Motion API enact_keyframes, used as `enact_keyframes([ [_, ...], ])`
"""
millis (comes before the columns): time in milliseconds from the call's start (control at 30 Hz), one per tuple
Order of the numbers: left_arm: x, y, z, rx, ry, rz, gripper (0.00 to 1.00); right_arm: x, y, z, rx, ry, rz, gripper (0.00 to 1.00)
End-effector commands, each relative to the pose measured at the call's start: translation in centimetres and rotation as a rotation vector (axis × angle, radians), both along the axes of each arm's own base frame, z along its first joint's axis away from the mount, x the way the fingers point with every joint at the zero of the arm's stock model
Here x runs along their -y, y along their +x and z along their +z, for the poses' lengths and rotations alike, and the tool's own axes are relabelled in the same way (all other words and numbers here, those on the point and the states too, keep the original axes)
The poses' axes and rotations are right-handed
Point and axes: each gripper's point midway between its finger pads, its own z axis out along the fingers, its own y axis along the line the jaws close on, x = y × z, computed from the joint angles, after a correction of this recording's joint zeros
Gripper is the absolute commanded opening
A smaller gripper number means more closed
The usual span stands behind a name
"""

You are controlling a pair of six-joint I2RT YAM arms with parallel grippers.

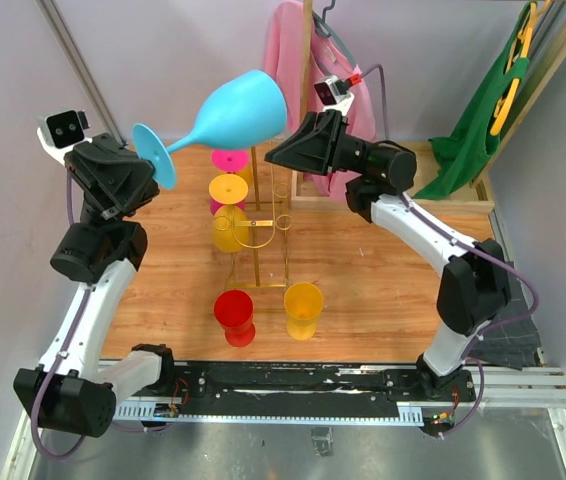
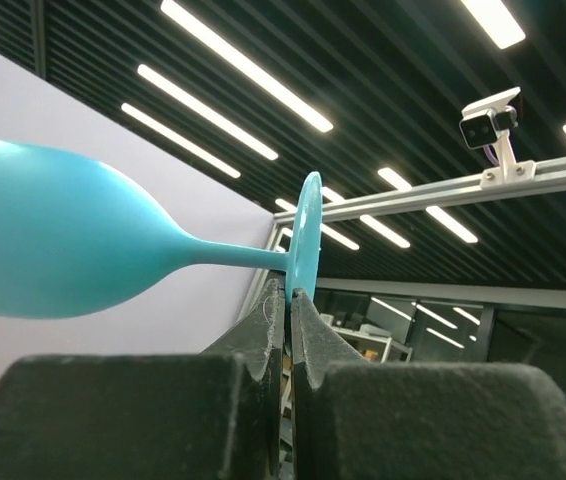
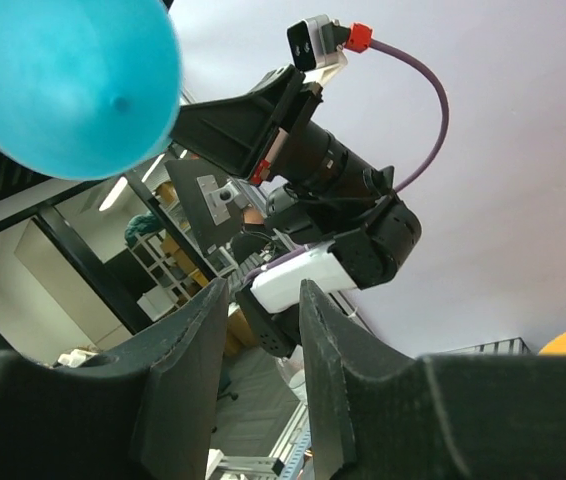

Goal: Place the wine glass upside down on the wine glass rack

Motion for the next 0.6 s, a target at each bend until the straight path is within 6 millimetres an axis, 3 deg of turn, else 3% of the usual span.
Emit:
enact_keyframes([
  [0, 0.3, -1.8, 1.3, -0.022, 0.052, -0.064, 0.0, 2.9, -2.8, 1.3, 0.147, 0.043, -0.043, 0.36],
  [233, 1.6, 1.0, 1.3, -0.111, 0.164, 0.114, 0.0, 5.6, -4.0, 0.2, 0.16, 0.028, -0.106, 0.37],
  [367, 2.1, 3.9, 1.4, -0.184, 0.272, 0.371, 0.0, 6.9, -4.7, -0.6, 0.17, 0.012, -0.14, 0.37],
  [500, 0.6, 6.0, 1.9, -0.29, 0.369, 0.695, 0.0, 7.7, -5.4, -1.3, 0.183, -0.004, -0.155, 0.38],
  [567, -0.7, 6.1, 2.1, -0.334, 0.374, 0.806, 0.0, 7.9, -5.5, -1.6, 0.188, -0.013, -0.157, 0.38],
])
